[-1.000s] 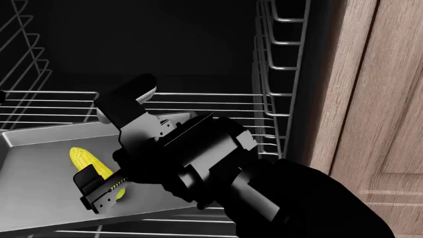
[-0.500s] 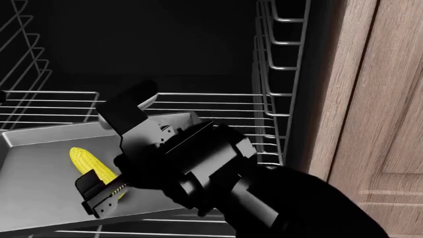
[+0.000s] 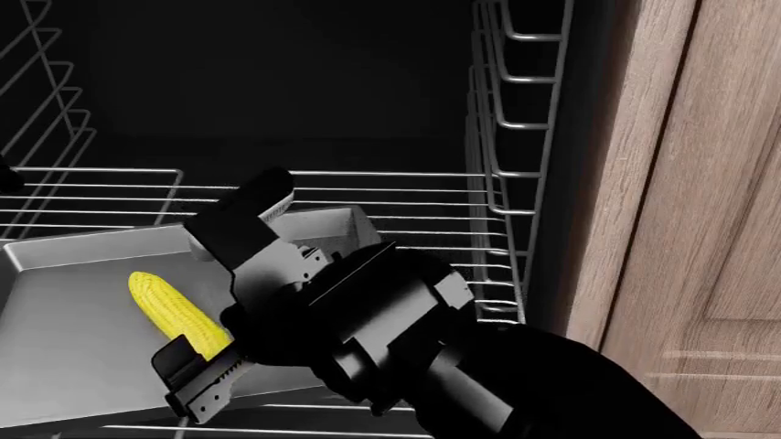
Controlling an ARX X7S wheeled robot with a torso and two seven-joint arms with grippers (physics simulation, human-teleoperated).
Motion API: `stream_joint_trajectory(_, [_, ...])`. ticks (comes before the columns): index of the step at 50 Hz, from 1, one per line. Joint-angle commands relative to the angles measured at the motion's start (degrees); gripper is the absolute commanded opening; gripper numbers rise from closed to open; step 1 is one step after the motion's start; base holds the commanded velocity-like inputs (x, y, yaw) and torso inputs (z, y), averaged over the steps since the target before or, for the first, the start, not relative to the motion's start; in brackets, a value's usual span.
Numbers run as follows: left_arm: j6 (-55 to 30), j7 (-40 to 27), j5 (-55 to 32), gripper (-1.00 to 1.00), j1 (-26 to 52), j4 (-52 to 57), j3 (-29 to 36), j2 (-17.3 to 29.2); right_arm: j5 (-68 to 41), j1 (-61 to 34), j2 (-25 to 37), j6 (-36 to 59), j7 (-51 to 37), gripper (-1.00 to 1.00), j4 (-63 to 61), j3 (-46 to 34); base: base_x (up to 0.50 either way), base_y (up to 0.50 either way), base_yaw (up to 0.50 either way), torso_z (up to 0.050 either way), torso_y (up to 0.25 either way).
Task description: Pick the corn from the oven and place it on the plate on the counter.
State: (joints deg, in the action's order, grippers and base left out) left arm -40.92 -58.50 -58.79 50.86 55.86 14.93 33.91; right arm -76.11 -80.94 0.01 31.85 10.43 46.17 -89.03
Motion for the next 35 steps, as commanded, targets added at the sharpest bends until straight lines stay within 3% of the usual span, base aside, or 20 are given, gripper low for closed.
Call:
stream_joint_trajectory(1, [2.8, 2.9, 3.6, 1.0, -3.4, -1.4, 0.2, 0.7, 1.7, 0.8, 0.0, 0.1, 0.8, 1.0, 0.2, 0.1, 0.0, 0.0, 0.0, 0.0, 0.0])
stream_joint_trajectory(35, [8.6, 6.5, 8.5, 1.0, -10.1, -3.7, 0.0, 1.9, 1.6, 4.0, 0.0, -0.4, -0.4, 1.0, -4.0, 0.0, 0.0, 0.0, 0.0, -0.001, 0.0])
